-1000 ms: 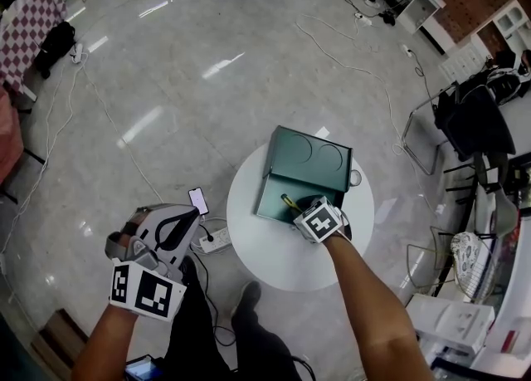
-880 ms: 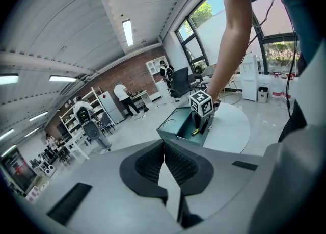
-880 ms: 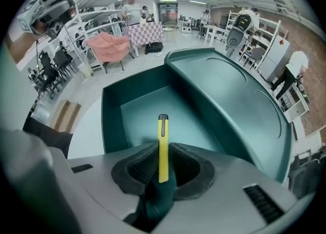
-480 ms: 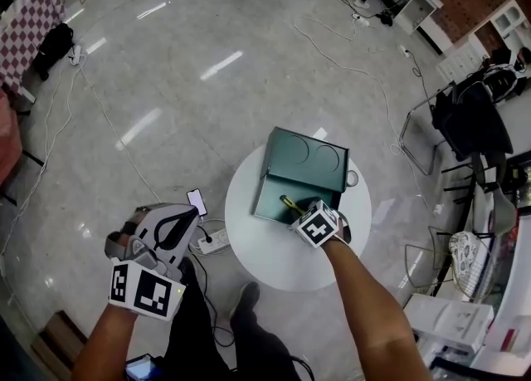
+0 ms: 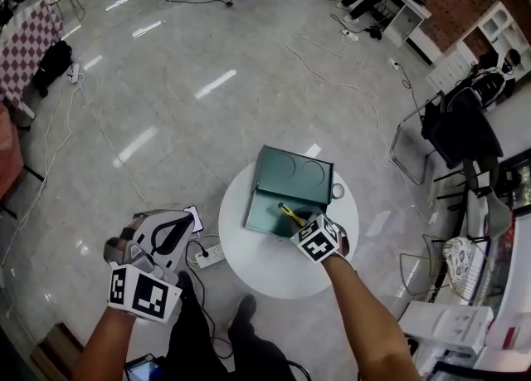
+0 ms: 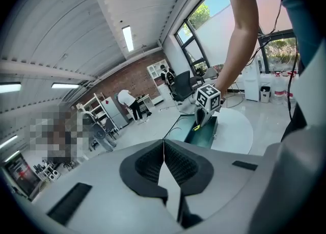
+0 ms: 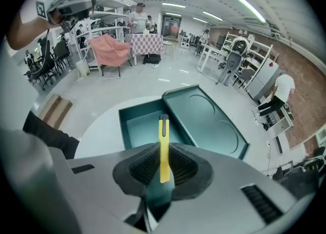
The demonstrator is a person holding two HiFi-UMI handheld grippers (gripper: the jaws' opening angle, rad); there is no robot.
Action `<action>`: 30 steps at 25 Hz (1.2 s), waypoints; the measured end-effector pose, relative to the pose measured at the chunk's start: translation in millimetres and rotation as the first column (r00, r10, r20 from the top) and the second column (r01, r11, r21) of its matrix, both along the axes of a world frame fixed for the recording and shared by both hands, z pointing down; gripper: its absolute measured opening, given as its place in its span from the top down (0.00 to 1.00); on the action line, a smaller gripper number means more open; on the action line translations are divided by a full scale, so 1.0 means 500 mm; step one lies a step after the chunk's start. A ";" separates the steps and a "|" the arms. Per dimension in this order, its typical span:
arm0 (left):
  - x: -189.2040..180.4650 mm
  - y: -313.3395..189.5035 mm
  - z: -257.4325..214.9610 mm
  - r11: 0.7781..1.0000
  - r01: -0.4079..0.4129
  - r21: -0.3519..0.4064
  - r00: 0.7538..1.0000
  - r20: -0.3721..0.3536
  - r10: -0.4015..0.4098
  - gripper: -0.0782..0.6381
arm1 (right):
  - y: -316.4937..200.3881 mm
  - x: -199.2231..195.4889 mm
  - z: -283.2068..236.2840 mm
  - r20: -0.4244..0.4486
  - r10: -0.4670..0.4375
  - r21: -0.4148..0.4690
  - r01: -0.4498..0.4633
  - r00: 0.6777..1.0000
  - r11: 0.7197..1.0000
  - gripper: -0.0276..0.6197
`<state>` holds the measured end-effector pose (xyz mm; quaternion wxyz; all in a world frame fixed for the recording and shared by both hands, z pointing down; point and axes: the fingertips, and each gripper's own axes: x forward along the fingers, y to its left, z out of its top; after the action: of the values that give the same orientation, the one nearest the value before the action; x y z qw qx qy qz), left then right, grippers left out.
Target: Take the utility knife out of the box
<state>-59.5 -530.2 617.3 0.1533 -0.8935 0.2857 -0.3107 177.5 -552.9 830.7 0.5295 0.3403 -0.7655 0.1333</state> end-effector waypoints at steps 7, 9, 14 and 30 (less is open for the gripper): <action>0.014 0.024 -0.092 0.999 -0.003 0.037 1.000 -0.002 0.003 0.86 | 0.020 -0.013 -0.152 0.065 0.015 0.119 -0.023 0.998 0.993 0.85; 0.017 0.033 -0.119 0.999 0.001 0.045 1.000 -0.005 -0.001 0.86 | 0.032 -0.015 -0.199 0.088 0.021 0.153 -0.034 0.996 0.988 0.85; 0.027 0.059 -0.187 0.998 0.008 0.064 1.000 -0.014 -0.007 0.86 | 0.069 -0.021 -0.316 0.143 0.029 0.232 -0.062 0.989 0.971 0.85; 0.045 0.195 -0.411 0.990 0.025 0.136 0.997 -0.072 -0.016 0.86 | 0.233 -0.024 -0.734 0.331 0.020 0.484 -0.187 0.943 0.855 0.85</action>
<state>-37.2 -432.7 411.6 0.2007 -0.8884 0.3206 -0.2602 165.5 -436.3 463.6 0.2841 0.4834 -0.8280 0.0078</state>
